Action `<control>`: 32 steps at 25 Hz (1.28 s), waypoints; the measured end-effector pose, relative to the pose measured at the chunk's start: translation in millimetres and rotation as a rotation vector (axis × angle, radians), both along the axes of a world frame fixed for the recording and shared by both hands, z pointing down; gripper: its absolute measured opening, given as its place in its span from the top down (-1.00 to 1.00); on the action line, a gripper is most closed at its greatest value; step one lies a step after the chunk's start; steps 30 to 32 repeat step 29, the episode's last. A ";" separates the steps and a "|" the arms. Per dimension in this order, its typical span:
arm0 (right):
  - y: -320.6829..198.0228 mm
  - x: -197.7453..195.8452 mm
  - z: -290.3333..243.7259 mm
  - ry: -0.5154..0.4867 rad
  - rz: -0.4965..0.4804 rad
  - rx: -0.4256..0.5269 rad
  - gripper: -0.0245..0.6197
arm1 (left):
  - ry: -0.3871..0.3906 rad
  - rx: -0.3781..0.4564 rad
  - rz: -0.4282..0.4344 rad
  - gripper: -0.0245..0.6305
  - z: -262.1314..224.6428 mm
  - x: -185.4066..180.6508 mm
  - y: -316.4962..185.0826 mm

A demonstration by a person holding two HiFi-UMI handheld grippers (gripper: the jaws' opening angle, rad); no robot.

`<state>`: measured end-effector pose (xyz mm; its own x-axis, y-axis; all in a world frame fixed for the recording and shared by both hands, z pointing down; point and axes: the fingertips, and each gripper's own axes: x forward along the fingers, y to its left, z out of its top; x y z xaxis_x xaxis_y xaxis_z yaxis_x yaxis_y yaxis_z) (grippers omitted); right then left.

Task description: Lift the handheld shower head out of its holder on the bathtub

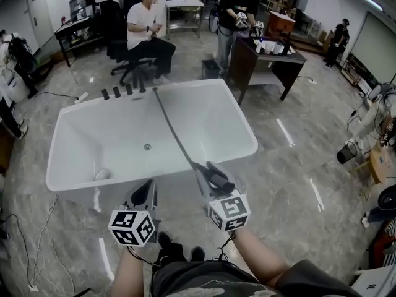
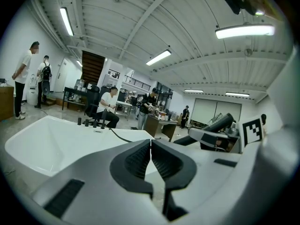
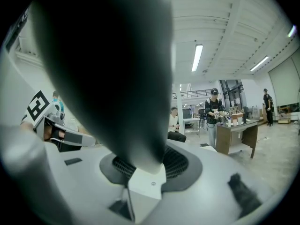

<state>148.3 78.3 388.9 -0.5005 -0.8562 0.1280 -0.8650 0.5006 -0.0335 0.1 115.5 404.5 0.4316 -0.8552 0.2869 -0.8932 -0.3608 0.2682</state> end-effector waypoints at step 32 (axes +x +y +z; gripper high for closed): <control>12.8 -12.5 23.8 0.050 -0.013 -0.029 0.50 | -0.001 -0.008 0.012 0.87 11.2 -2.1 14.4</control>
